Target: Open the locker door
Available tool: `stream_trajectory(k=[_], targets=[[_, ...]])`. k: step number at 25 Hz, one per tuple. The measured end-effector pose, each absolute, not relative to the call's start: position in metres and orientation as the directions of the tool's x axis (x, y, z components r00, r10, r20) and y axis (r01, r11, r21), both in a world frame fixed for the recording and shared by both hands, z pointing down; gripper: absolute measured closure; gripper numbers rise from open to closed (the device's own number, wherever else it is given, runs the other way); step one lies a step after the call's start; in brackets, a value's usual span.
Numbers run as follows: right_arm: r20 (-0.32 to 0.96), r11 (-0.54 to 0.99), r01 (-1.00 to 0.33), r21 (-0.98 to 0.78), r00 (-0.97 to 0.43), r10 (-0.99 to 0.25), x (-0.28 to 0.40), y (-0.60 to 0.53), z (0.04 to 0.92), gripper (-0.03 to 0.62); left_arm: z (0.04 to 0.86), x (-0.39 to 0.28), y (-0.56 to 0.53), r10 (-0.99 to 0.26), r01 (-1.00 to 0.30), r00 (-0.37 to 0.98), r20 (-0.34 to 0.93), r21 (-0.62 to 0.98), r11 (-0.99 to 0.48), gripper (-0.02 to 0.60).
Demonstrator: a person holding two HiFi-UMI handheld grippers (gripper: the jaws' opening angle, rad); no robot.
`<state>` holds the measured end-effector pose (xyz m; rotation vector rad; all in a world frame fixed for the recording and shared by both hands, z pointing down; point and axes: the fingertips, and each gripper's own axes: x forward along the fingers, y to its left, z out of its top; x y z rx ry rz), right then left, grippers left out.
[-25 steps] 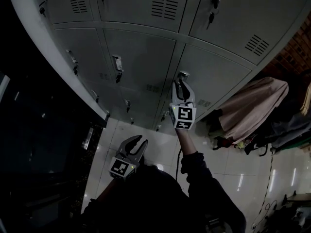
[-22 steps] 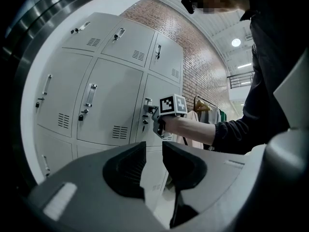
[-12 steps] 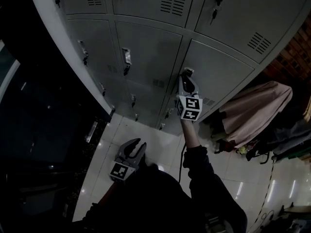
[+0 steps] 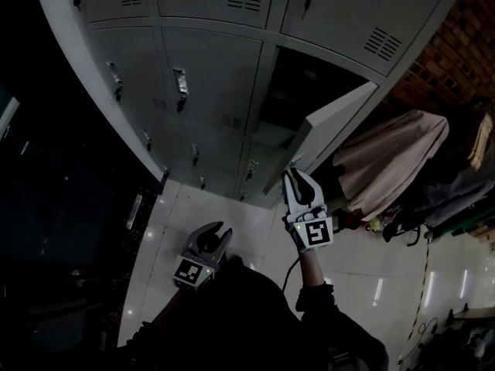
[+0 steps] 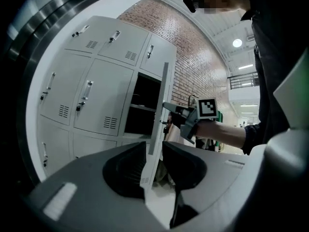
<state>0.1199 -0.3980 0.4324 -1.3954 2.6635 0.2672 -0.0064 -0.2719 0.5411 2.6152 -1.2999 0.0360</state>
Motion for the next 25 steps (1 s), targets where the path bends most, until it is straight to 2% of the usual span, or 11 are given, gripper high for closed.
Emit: stream_trajectory(k=[3, 11, 19, 25], targets=[[-0.184, 0.513, -0.852, 0.099, -0.523, -0.832, 0.159, -0.362, 0.434, 0.587, 0.538, 0.015, -0.273, -0.738, -0.747, 0.662, 0.129, 0.191, -0.637, 0.457], [-0.163, 0.381, -0.922, 0.073, -0.388, -0.907, 0.206, -0.334, 0.437, 0.592, 0.537, 0.050, -0.268, -0.682, -0.695, 0.718, 0.141, 0.197, -0.691, 0.457], [-0.021, 0.439, -0.898, -0.036, -0.438, -0.899, 0.173, -0.285, 0.498, 0.592, 0.554, 0.044, -0.245, -0.673, -0.696, 0.717, 0.180, 0.220, -0.683, 0.457], [0.013, 0.402, -0.915, -0.032, -0.403, -0.915, 0.160, -0.260, 0.509, 0.592, 0.553, 0.028, -0.228, -0.685, -0.709, 0.704, 0.185, 0.231, -0.666, 0.457]])
